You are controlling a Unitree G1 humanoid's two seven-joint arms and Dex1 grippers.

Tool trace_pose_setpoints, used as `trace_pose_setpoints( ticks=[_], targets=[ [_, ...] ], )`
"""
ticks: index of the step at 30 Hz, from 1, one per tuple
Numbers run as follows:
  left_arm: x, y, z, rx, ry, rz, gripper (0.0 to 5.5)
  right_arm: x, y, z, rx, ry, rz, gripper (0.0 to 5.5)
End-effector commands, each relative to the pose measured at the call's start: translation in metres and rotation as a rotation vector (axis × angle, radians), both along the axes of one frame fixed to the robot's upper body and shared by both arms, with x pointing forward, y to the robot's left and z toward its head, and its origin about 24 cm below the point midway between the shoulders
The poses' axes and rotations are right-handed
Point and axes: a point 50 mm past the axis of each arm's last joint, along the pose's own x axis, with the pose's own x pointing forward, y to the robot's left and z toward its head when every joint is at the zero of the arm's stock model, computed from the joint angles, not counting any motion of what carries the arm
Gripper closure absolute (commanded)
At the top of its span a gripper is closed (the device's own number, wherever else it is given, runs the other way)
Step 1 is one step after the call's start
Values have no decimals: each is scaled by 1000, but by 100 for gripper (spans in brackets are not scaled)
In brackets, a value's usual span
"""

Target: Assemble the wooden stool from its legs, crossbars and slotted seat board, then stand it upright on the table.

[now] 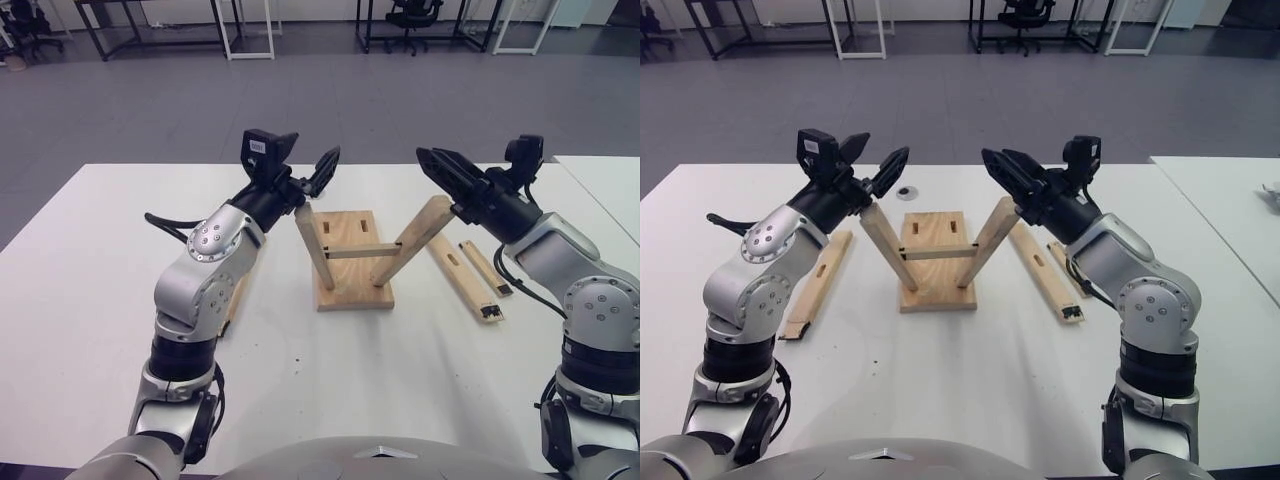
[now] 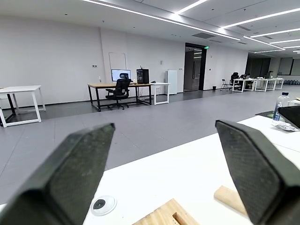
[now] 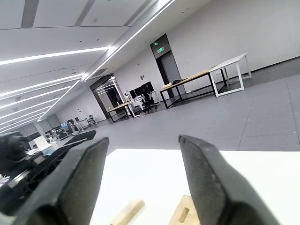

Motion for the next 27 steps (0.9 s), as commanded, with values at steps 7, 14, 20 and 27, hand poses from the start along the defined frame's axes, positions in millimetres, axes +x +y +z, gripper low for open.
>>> trace_pose_setpoints(
  ticks=[7, 14, 20, 27],
  targets=[
    [-4, 107, 20, 67, -8, 224, 154, 19, -67, 2, -294, -44, -174, 271],
    [-58, 176, -60, 501, 286, 349, 154, -34, 6, -23, -495, -177, 493, 271],
    [-64, 163, -67, 701, 282, 139, 154, -27, 14, -28, -600, -183, 515, 271],
    [-60, 98, -113, 932, 316, -260, 154, 67, -21, -140, -868, 90, 145, 271]
  ],
)
